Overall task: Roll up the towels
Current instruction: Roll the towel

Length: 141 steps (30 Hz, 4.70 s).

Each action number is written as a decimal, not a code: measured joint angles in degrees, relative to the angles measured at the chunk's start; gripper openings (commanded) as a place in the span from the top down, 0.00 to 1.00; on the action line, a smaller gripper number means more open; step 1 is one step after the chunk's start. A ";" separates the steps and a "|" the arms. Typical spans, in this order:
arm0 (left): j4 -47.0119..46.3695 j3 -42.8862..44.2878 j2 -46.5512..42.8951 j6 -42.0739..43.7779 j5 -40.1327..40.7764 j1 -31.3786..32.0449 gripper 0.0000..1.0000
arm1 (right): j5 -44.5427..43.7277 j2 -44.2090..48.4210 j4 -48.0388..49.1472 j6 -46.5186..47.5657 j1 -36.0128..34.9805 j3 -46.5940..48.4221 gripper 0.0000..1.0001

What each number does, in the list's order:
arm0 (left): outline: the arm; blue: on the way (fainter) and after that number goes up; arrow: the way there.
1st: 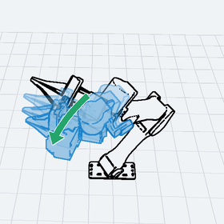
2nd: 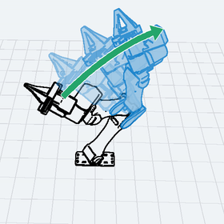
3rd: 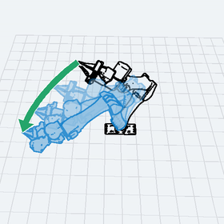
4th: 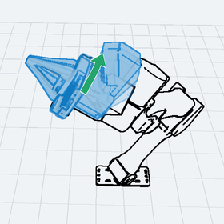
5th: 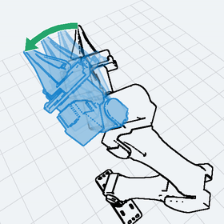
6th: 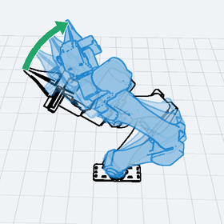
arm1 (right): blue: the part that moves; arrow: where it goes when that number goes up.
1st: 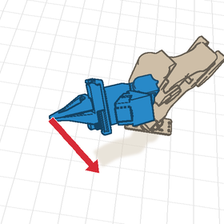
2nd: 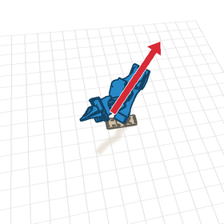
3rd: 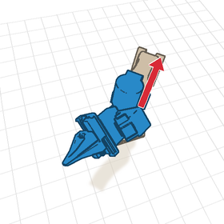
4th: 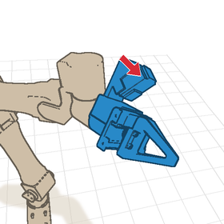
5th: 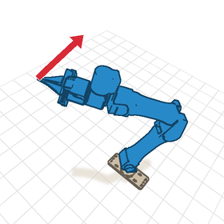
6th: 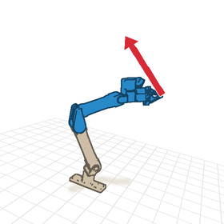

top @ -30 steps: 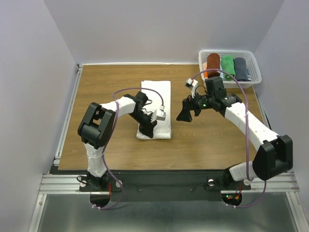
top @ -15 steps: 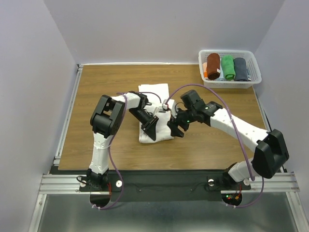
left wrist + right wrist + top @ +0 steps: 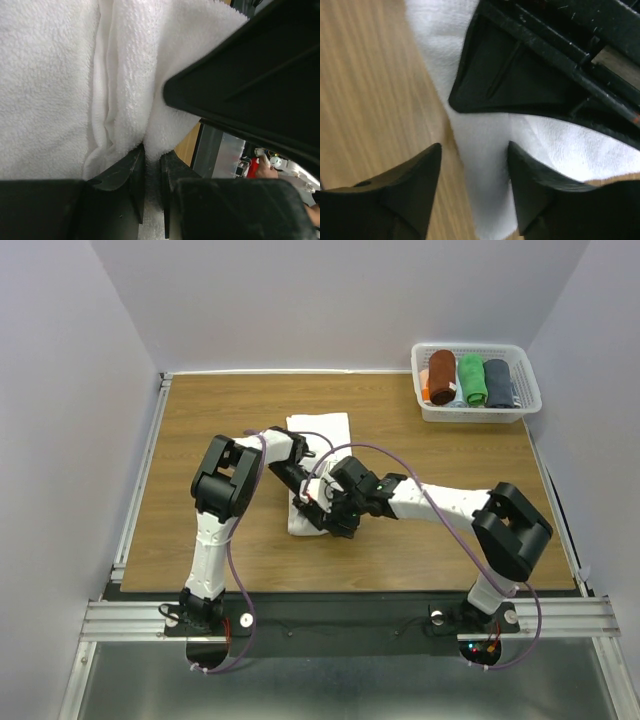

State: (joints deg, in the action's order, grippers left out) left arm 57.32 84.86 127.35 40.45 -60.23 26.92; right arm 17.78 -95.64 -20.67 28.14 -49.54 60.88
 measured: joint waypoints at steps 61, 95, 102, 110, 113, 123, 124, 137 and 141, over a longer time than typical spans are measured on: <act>-37.46 -51.91 -82.34 18.73 41.68 16.92 0.12 | 53.83 -35.98 -25.97 -12.76 15.08 21.11 0.99; -52.41 -49.27 -49.94 11.45 57.64 31.74 1.00 | 56.33 -38.91 -36.74 -11.50 20.13 27.87 0.40; -38.75 -35.50 -40.44 11.98 42.14 21.77 1.00 | 48.57 -30.25 -35.21 -14.25 30.12 32.46 0.27; -22.43 -20.90 -27.89 17.25 26.67 13.46 0.98 | 41.53 -12.70 -33.40 -14.23 38.32 31.82 0.26; -15.41 -14.47 -21.88 19.28 21.18 10.40 0.98 | 38.84 -3.93 -32.68 -11.26 38.58 26.95 0.27; 4.98 2.54 -4.11 23.23 6.62 2.10 0.94 | 27.45 10.69 -29.77 -4.39 30.14 14.49 0.35; 6.43 3.87 -2.69 23.23 5.77 1.57 0.94 | 25.16 10.86 -28.22 -4.20 26.62 13.77 0.35; 13.66 10.56 3.15 22.77 4.66 0.81 0.85 | -4.63 4.59 -6.47 1.90 -0.61 5.09 0.31; 14.58 11.54 3.98 22.47 4.63 0.70 0.83 | -8.48 -0.13 -1.14 4.22 -3.10 2.45 0.33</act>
State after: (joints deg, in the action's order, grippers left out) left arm 71.90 96.40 131.33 62.92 -55.59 27.62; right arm 9.30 -95.77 -21.80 32.36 -52.64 63.33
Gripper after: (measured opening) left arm 0.178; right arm 0.689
